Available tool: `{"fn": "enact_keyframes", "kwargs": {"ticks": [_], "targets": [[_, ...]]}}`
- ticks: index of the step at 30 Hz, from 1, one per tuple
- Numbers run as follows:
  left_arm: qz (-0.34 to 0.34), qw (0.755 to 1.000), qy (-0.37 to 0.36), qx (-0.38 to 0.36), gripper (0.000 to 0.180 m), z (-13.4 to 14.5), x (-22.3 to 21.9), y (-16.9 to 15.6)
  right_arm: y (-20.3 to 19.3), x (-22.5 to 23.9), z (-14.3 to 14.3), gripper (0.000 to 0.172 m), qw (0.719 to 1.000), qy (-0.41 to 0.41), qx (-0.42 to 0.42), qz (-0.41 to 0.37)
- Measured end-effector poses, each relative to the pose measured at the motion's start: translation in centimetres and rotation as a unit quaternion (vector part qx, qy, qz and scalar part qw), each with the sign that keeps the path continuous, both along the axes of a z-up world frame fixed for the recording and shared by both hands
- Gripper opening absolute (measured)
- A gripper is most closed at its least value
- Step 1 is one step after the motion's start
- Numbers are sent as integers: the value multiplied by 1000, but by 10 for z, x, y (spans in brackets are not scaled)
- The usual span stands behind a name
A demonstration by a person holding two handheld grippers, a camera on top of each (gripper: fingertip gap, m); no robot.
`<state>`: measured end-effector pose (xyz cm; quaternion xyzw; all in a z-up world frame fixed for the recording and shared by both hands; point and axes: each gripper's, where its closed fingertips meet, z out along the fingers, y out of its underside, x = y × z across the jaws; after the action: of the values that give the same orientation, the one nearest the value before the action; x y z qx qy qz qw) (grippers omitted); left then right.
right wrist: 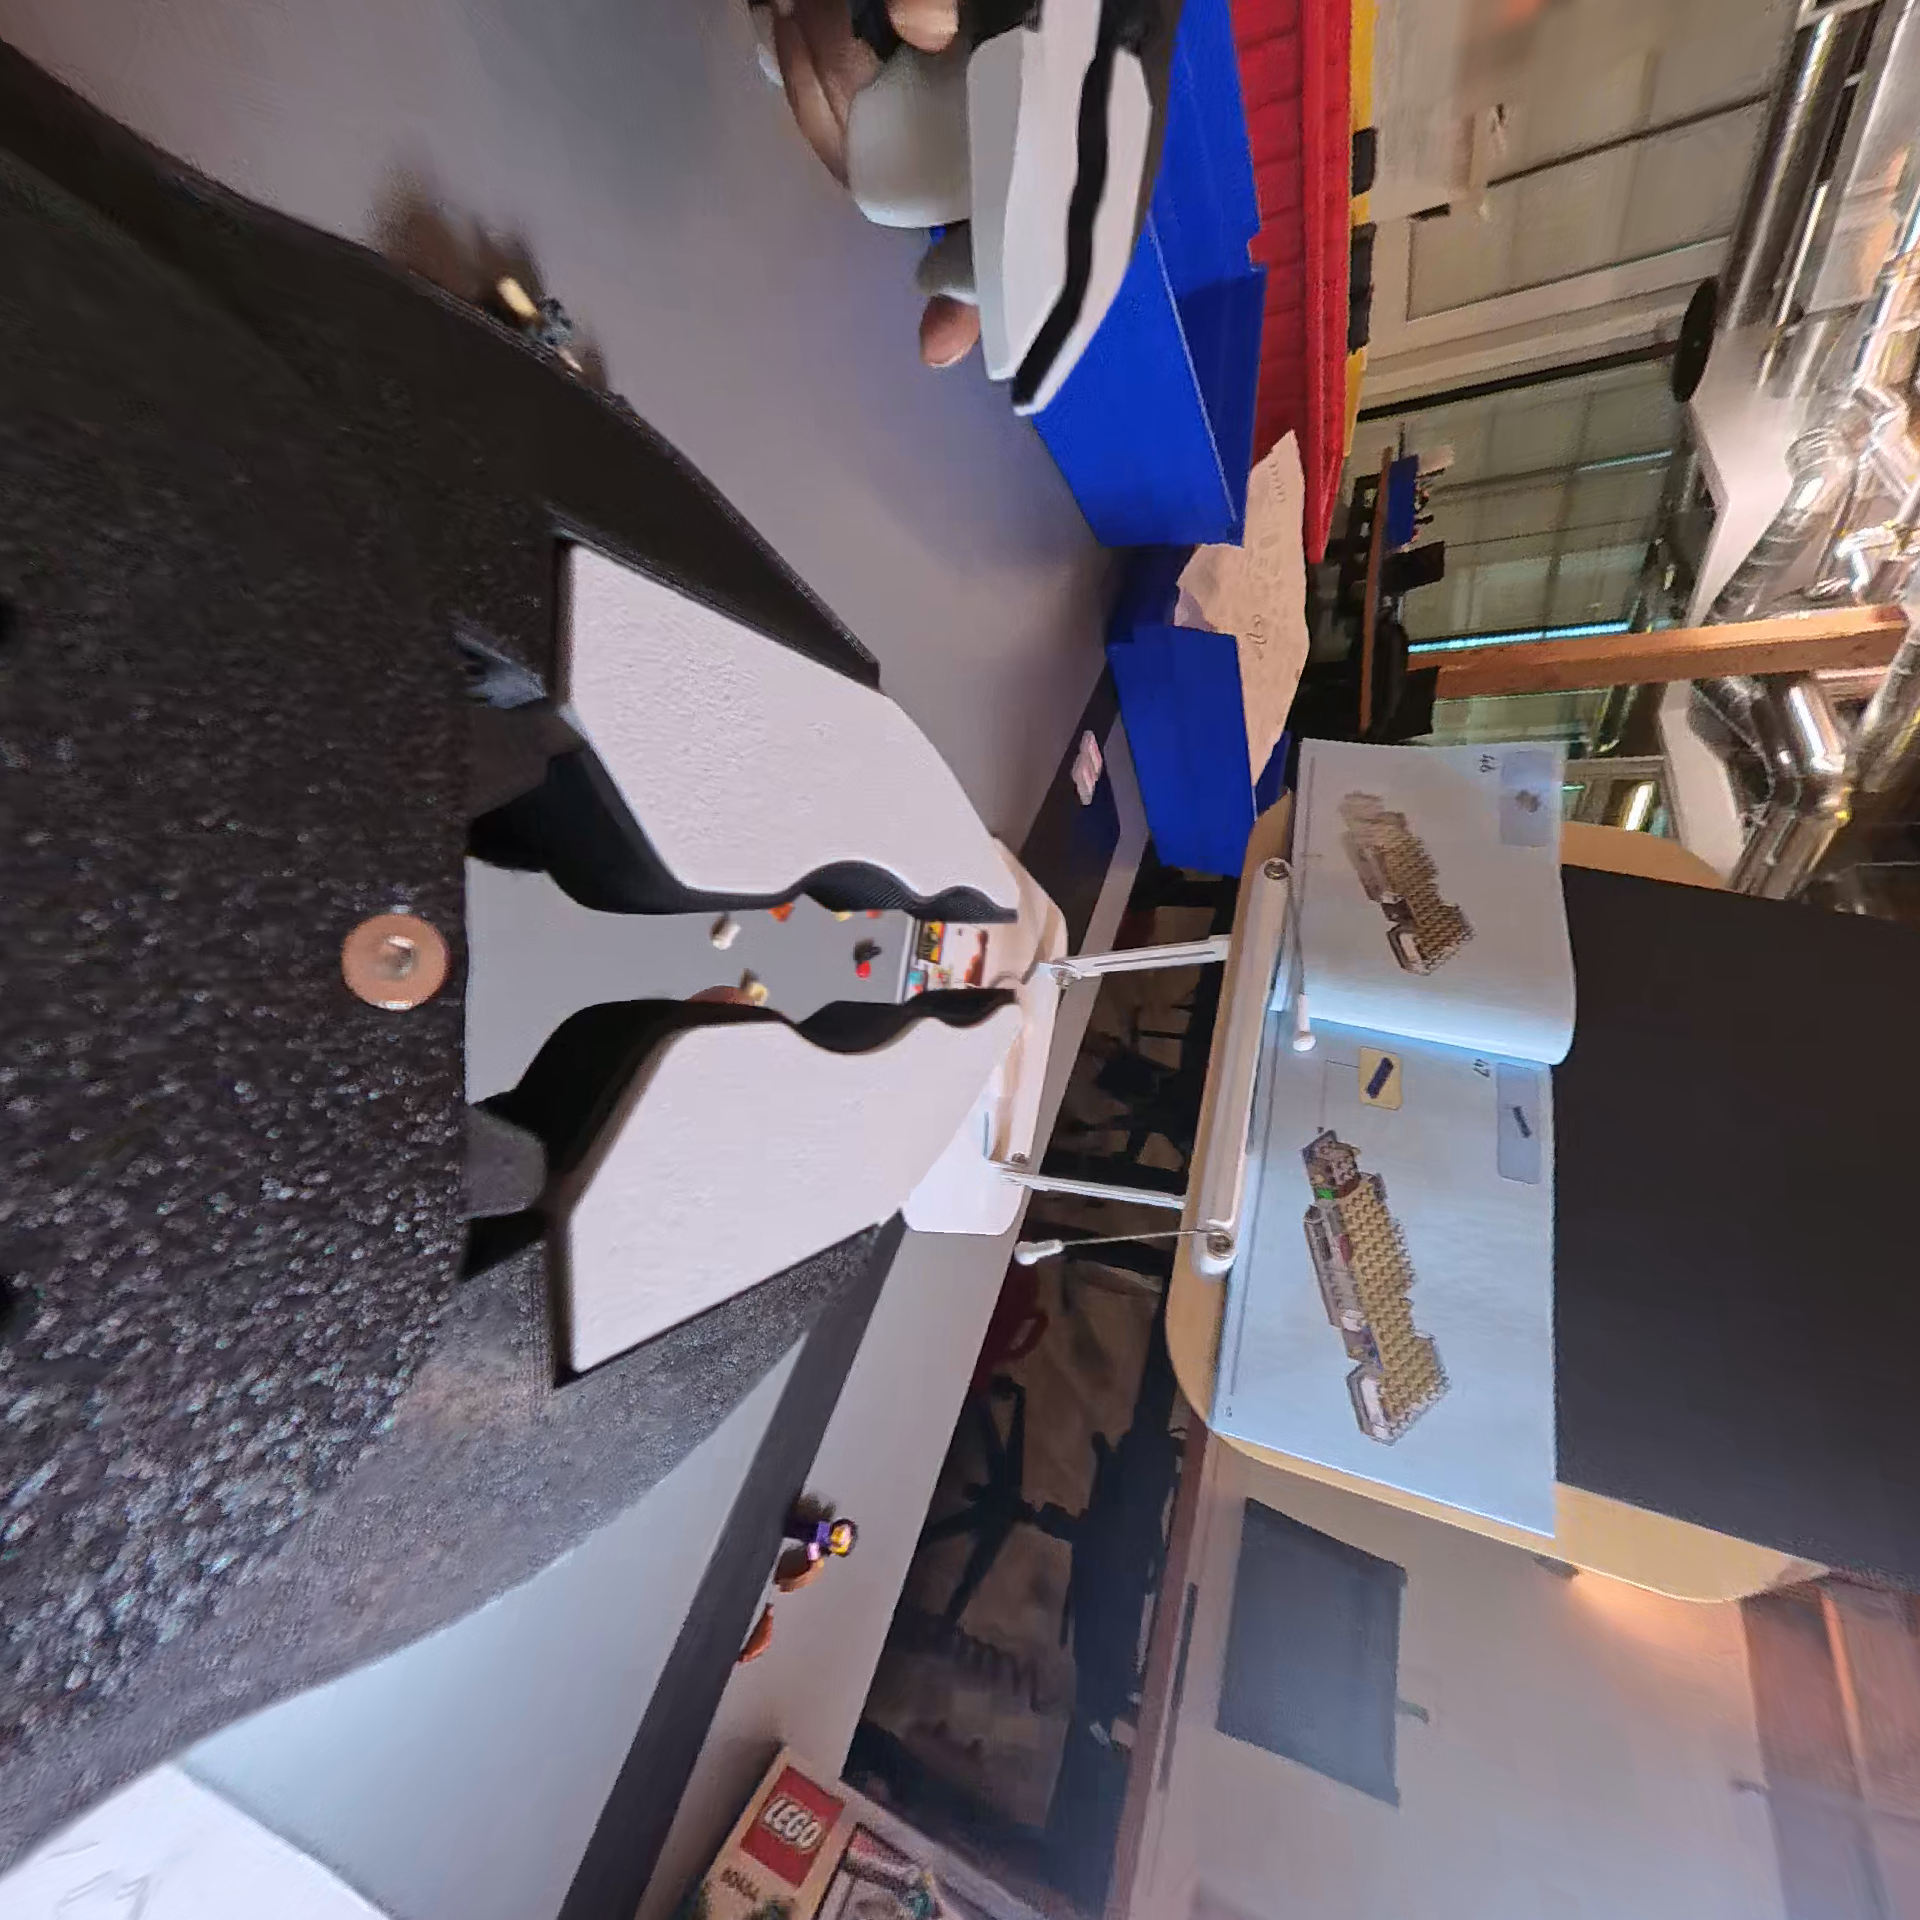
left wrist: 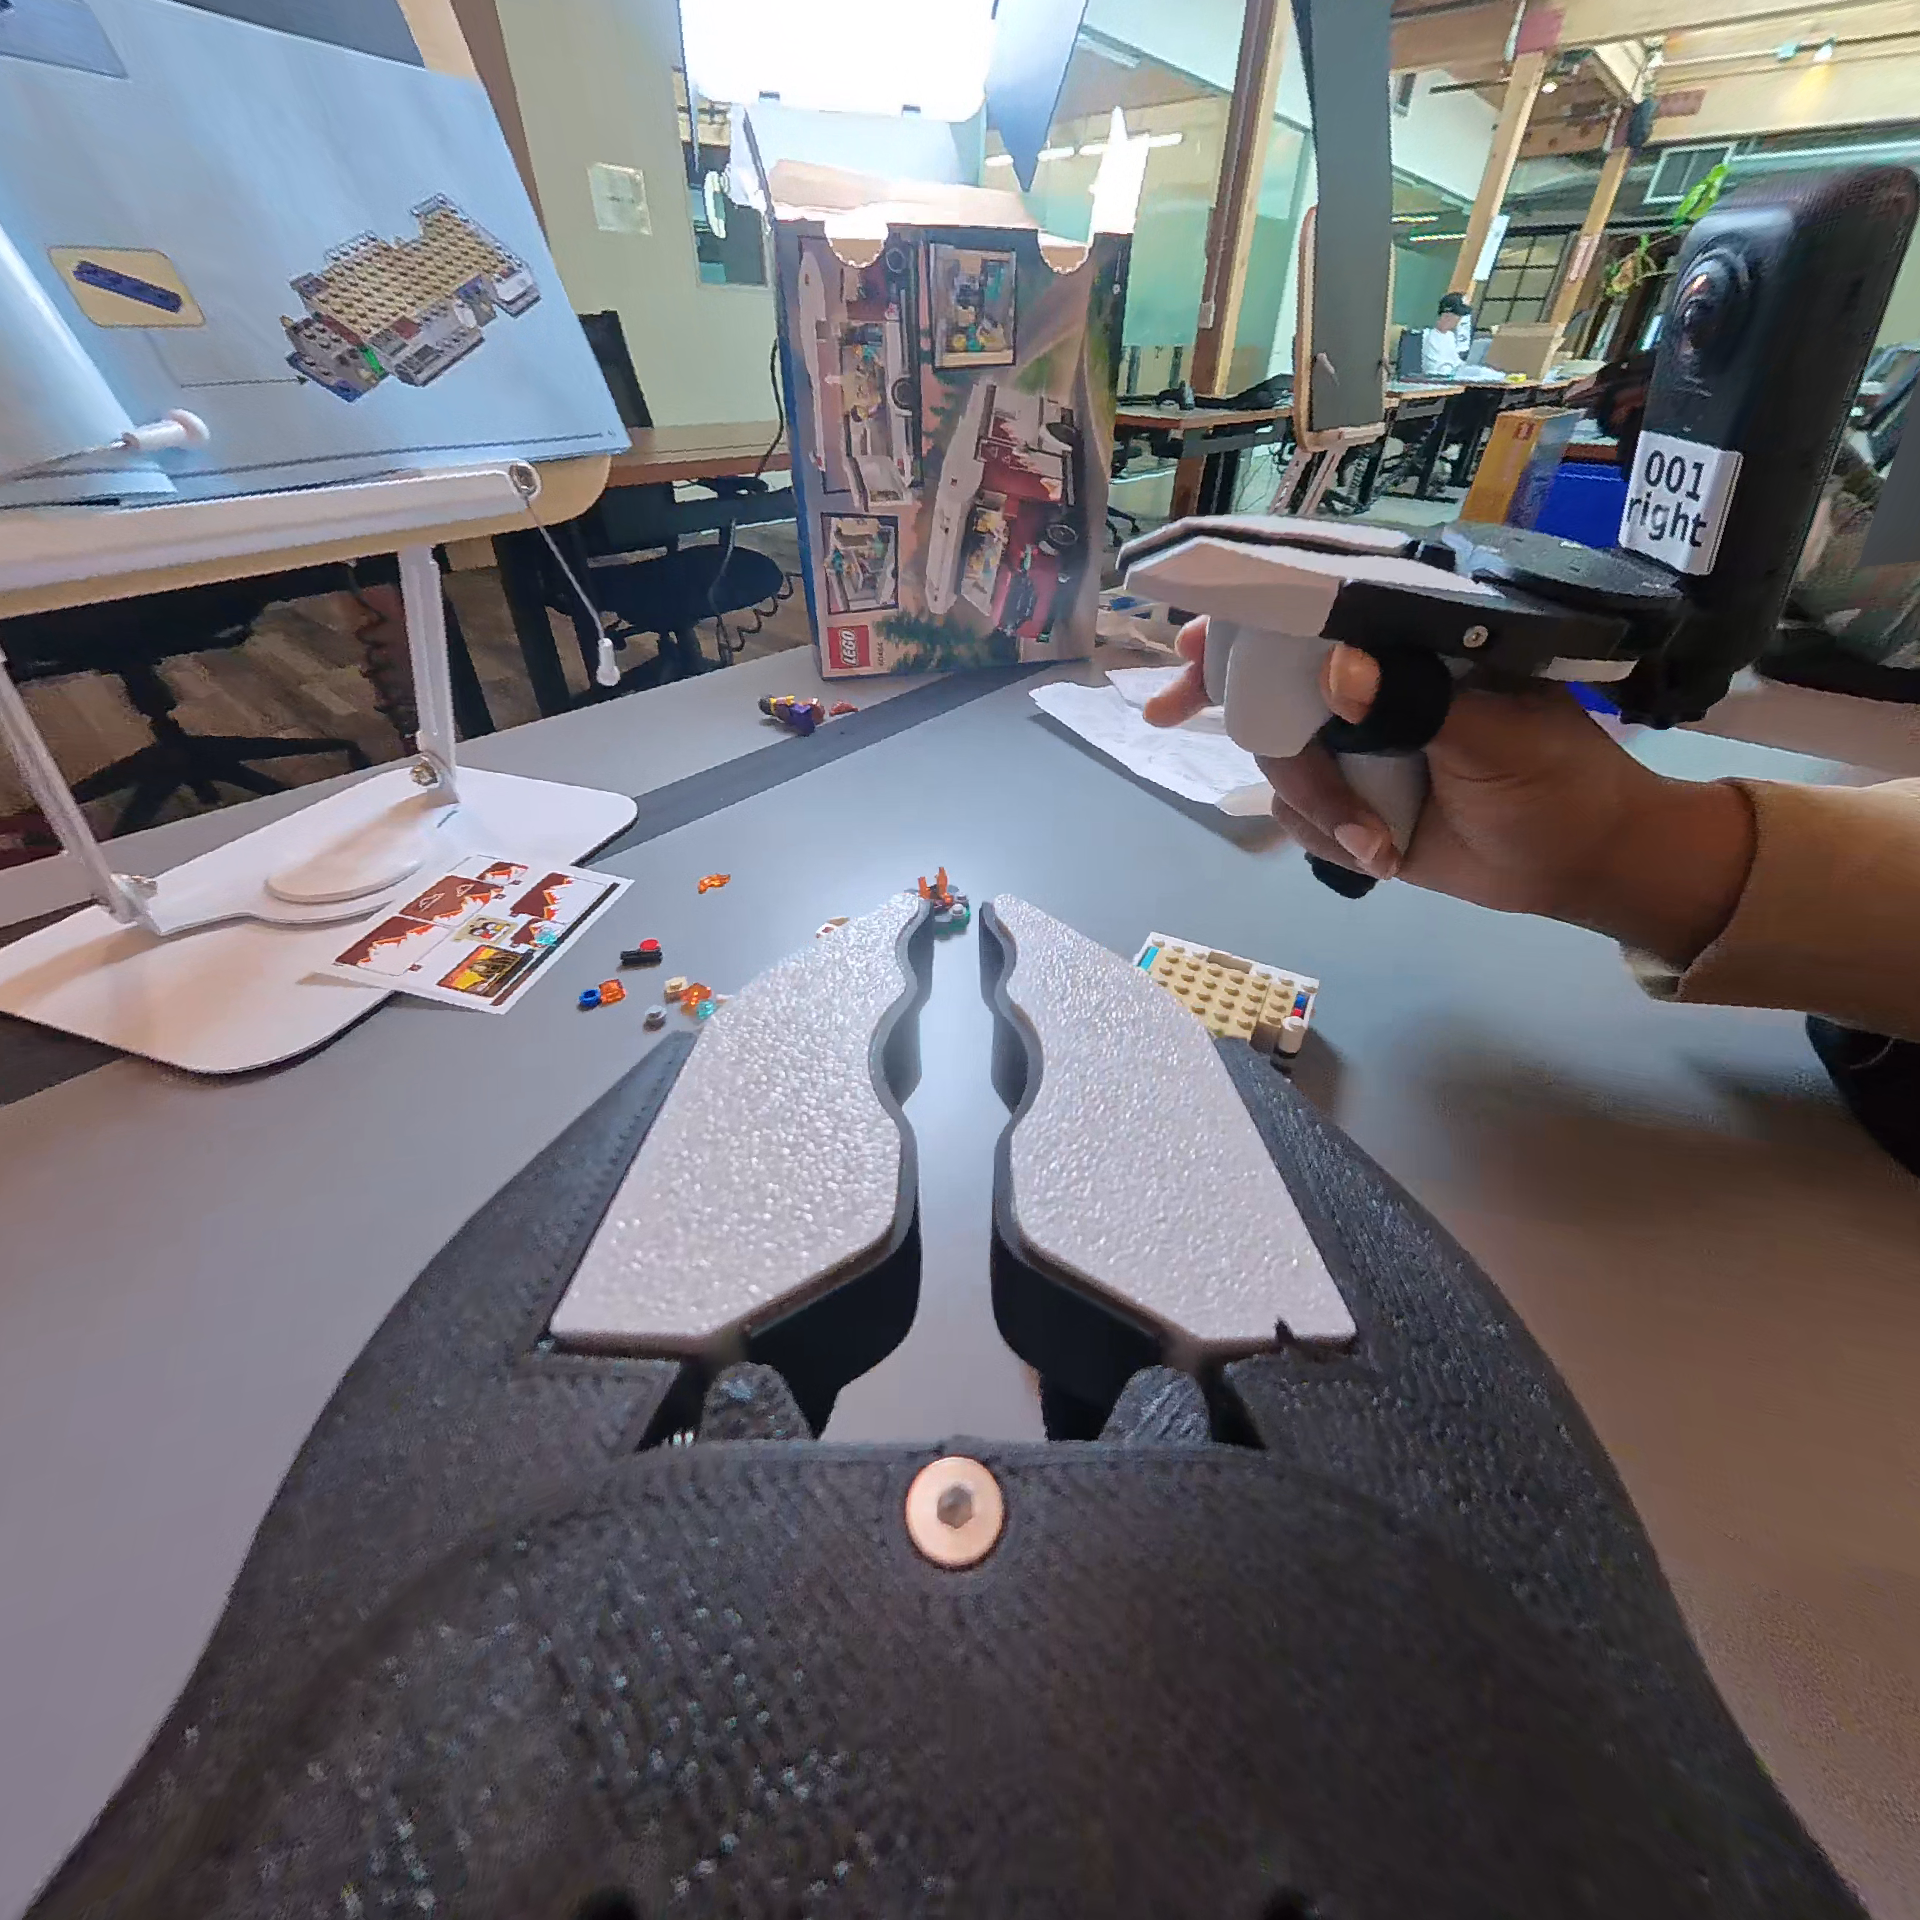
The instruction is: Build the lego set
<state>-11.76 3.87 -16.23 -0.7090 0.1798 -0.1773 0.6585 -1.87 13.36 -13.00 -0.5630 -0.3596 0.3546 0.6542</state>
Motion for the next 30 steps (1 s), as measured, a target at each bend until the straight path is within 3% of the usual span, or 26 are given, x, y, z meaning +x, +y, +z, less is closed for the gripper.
{"fn": "enact_keyframes", "kwargs": {"ticks": [9, 16, 18, 23, 30], "targets": [[59, 998, -15, 6, 5, 0, -33, 10, 32, -39, 44, 10, 999, 52, 10, 0], [98, 993, -63, -7, 5, -7, -60, 15, 33, -26, 8, 10, 999, 13, -38, 17], [89, 993, -75, -15, 6, -14, -55, 16, 36, -28, 3, 12, 999, 0, -45, 23], [58, 997, -25, -50, 16, -31, -41, 17, 39, -29, -3, 12, 996, 21, -83, 38], [8, 999, 35, -21, 25, -14, -11, 5, 23, -30, 21, 17, 998, -10, -38, 45]]}}
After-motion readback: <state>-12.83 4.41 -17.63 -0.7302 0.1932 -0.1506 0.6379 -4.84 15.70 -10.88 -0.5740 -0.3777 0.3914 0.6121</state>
